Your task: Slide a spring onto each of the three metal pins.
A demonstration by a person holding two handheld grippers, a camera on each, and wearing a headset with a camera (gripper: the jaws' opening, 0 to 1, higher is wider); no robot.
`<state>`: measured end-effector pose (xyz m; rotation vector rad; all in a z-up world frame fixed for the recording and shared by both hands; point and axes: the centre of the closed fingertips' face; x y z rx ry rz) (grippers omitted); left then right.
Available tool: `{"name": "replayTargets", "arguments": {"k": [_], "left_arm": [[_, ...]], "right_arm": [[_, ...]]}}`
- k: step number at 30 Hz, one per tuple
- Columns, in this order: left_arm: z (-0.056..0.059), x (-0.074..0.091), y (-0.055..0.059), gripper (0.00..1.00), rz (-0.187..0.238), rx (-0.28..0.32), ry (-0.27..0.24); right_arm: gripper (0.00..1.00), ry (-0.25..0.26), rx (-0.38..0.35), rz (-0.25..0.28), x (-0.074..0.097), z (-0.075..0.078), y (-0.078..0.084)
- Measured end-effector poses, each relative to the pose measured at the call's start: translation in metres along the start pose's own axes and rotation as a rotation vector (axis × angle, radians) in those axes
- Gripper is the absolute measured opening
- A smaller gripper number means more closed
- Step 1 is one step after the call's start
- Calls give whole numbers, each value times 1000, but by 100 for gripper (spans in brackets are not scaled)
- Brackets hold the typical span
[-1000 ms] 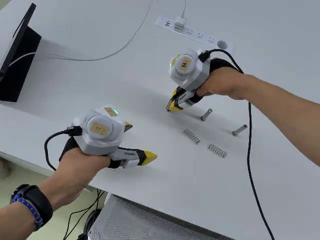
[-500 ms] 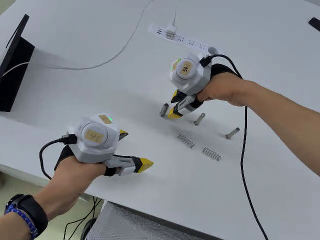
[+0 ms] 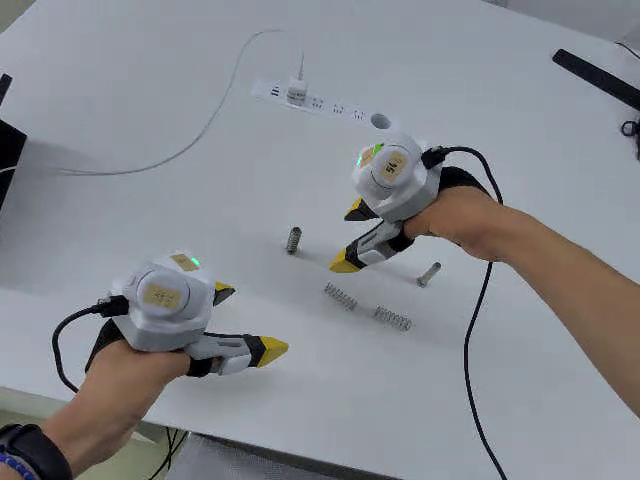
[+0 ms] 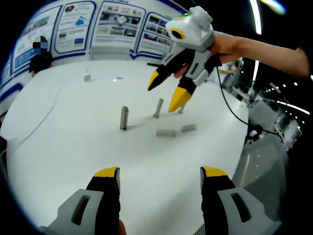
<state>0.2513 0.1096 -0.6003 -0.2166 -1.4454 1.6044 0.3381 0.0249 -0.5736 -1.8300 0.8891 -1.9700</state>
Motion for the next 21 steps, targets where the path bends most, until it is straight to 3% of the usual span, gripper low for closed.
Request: {"name": "replayTargets", "arguments": {"k": [7, 21], "left_arm": [[5, -2, -1, 69, -12, -18, 14], [4, -2, -10, 70, -14, -34, 9]], "right_arm": [[59, 40, -104, 84, 12, -10, 10], [65, 126, -264, 223, 34, -15, 29]]}}
Point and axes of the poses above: the centre of the closed fingertips' face, and the gripper's own axes: x roughly backward along the fingers, z roughly to its right, y roughly out of its underside, and after that the axes turned 11 degrees about z, right-handed
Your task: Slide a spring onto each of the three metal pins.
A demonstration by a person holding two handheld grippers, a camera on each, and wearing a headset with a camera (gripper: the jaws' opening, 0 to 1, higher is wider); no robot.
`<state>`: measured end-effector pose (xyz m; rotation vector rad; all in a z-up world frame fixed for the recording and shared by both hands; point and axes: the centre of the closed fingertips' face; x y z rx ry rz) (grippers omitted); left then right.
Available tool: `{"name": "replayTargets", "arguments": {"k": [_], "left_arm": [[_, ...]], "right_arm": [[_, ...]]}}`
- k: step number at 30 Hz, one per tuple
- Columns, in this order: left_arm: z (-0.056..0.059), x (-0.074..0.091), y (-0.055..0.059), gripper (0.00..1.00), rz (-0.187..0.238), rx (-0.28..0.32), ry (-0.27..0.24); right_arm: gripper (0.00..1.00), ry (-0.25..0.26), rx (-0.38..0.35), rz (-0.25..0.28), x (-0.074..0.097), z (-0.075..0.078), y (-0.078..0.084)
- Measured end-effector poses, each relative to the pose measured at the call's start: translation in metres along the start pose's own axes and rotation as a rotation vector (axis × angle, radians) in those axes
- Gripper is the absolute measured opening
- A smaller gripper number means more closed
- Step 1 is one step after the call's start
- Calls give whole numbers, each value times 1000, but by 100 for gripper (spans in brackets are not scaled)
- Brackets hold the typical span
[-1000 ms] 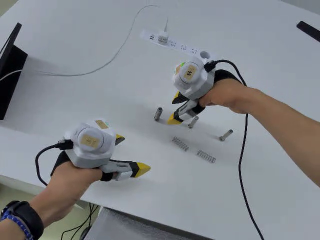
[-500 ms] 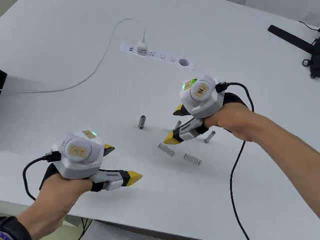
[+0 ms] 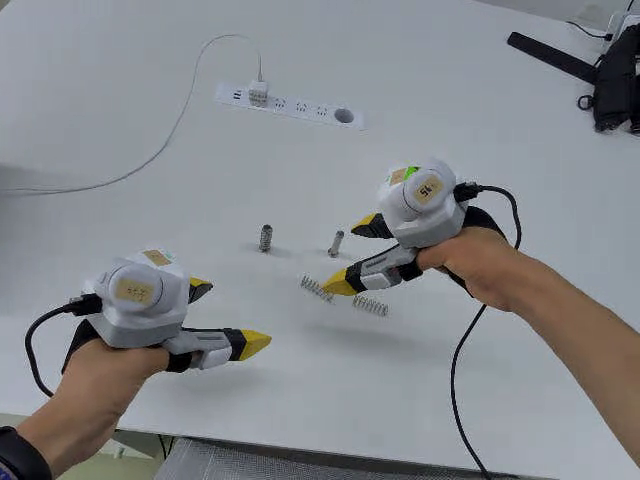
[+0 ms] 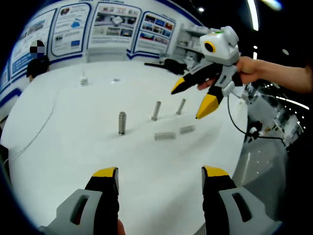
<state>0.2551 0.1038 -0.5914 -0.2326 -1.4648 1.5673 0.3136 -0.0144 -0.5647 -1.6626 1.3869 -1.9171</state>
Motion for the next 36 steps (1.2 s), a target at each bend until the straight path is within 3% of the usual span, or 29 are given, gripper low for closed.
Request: {"name": "replayTargets", "arguments": {"k": [8, 15, 22, 36], "left_arm": [[7, -2, -4, 71, -4, -5, 8], [6, -5, -7, 71, -4, -10, 13], [9, -10, -9, 72, -7, -16, 23], [14, -17, -9, 73, -29, -39, 45]], "right_arm": [[70, 54, -98, 46, 11, -1, 21], [74, 83, -138, 68, 19, -5, 36], [77, 120, -211, 126, 29, -11, 48], [83, 159, -274, 162, 38, -22, 68]]}}
Point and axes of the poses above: the centre of the closed fingertips' face, and the gripper's own axes: x roughly backward along the fingers, z roughly to its right, y roughly out of its underside, and after that the axes turned 11 degrees about z, right-handed
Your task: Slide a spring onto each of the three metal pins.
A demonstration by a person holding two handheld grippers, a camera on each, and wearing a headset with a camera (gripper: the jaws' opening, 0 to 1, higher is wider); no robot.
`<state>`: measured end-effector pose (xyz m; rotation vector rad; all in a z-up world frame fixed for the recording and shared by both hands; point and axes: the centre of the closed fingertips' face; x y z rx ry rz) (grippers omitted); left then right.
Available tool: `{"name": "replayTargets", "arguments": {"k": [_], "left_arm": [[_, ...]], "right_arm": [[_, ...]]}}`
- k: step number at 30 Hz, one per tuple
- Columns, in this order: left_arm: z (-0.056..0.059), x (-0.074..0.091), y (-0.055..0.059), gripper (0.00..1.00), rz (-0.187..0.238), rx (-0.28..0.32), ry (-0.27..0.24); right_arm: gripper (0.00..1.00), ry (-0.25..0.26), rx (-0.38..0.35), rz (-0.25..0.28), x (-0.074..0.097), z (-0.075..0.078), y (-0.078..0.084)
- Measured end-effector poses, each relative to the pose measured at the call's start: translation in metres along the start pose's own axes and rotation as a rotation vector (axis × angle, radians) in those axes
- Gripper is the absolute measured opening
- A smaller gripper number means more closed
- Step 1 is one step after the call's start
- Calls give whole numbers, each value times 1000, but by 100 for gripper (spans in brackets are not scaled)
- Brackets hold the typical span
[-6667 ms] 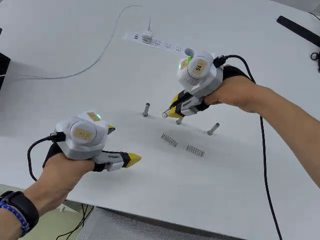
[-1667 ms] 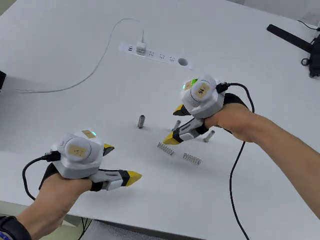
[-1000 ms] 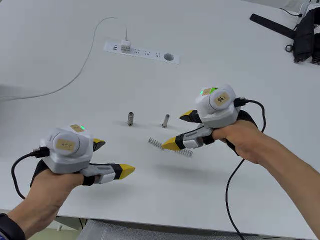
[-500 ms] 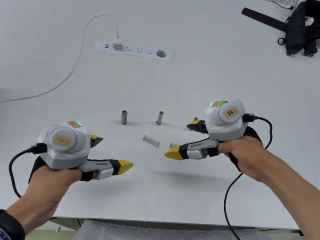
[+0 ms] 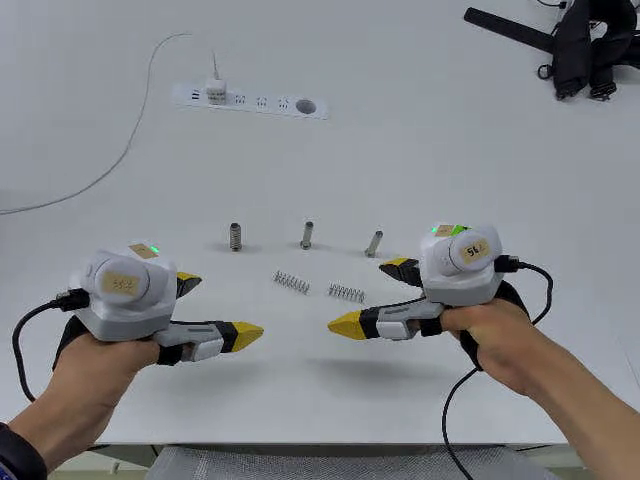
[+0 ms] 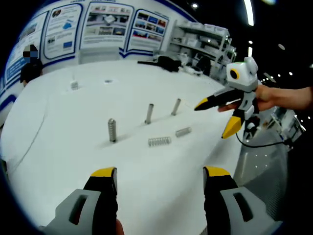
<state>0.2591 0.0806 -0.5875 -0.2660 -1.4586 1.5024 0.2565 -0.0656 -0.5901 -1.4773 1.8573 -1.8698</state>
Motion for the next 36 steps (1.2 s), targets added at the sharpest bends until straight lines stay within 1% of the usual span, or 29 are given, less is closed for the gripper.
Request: {"name": "replayTargets", "arguments": {"k": [4, 8, 15, 19, 26, 36], "left_arm": [[3, -4, 1, 73, -11, -10, 12], [4, -8, 2, 73, -23, -23, 26], [10, -16, 1, 73, -40, -46, 49], [11, -21, 1, 73, -53, -60, 63], [11, -31, -1, 72, -77, -97, 92], [10, -50, -1, 72, -117, -172, 139]], "right_arm": [[83, 4, -11, 0, 2, 0, 3], [83, 10, -23, 5, 5, 0, 5], [83, 13, -32, 6, 6, 0, 9], [83, 16, -40, 12, 7, 0, 9], [83, 19, -60, 17, 8, -1, 14], [83, 23, -80, 21, 8, -2, 20]]}}
Point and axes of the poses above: the centre of the closed fingertips' face, and the gripper's own axes: x roughly backward along the fingers, z roughly to its right, y roughly out of its underside, and after that the axes turned 11 degrees about z, right-handed
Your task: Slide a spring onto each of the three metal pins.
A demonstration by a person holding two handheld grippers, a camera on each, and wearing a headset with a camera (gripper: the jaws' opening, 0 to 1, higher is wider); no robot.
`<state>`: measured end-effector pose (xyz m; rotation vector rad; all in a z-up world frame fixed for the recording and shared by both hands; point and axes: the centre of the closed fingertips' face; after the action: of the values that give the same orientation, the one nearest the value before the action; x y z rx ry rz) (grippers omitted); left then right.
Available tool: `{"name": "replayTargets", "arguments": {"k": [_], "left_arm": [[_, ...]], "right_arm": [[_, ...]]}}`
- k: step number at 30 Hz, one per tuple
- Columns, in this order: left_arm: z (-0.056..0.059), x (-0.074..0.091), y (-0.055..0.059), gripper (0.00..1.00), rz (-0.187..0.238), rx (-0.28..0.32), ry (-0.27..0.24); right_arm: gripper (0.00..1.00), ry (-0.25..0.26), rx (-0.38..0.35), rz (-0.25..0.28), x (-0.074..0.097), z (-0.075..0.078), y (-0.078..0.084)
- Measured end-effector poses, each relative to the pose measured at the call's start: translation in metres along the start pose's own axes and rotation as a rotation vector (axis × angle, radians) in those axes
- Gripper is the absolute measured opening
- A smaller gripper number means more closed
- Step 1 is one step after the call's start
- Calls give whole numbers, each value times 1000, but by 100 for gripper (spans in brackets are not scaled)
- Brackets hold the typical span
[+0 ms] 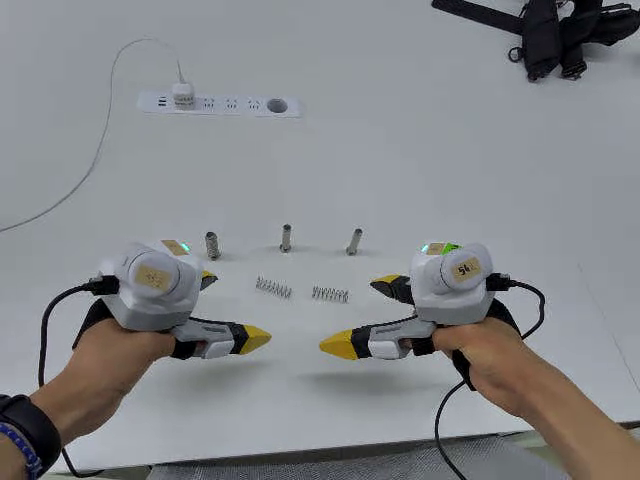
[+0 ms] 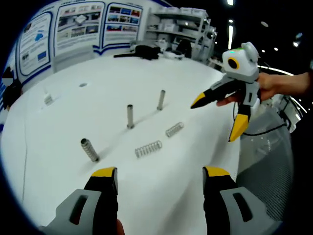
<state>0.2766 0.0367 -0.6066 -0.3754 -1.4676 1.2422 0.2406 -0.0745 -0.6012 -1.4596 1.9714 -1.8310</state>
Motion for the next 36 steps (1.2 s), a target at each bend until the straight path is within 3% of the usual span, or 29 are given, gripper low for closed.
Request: {"name": "replayTargets", "arguments": {"k": [8, 21, 24, 29, 36], "left_arm": [[-1, -15, -5, 71, -28, -67, 39], [4, -41, 0, 70, -88, -158, 113], [4, -49, -1, 68, -92, -157, 128], [3, -59, 7, 66, -130, -160, 146], [2, -58, 17, 60, -158, -177, 153]], "right_arm": [[83, 0, -15, 2, 0, -1, 4], [82, 3, -42, -2, 3, -5, 10], [82, 1, -45, 0, 3, -5, 10], [82, -1, -47, -3, 2, -7, 10], [82, 1, -59, 1, 4, -7, 10]]}}
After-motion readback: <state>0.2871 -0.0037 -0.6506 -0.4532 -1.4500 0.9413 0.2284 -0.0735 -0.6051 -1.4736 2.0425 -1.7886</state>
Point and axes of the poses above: the centre of the closed fingertips' face, and the gripper's own axes: x roughly backward along the fingers, z roughly to its right, y roughly out of its underside, and after that the axes turned 11 degrees about z, right-handed
